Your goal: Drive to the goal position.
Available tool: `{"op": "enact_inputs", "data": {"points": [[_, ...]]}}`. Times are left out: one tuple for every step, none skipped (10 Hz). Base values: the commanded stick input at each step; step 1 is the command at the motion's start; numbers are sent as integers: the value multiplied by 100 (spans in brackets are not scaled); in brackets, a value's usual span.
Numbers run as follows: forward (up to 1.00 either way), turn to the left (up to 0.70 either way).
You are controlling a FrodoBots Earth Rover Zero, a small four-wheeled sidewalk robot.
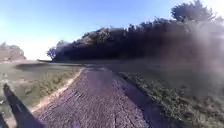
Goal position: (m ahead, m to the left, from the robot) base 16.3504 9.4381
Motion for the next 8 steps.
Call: {"op": "enact_inputs", "data": {"points": [[70,14],[70,14],[70,14],[70,14],[70,14],[70,14],[70,14],[70,14]]}}
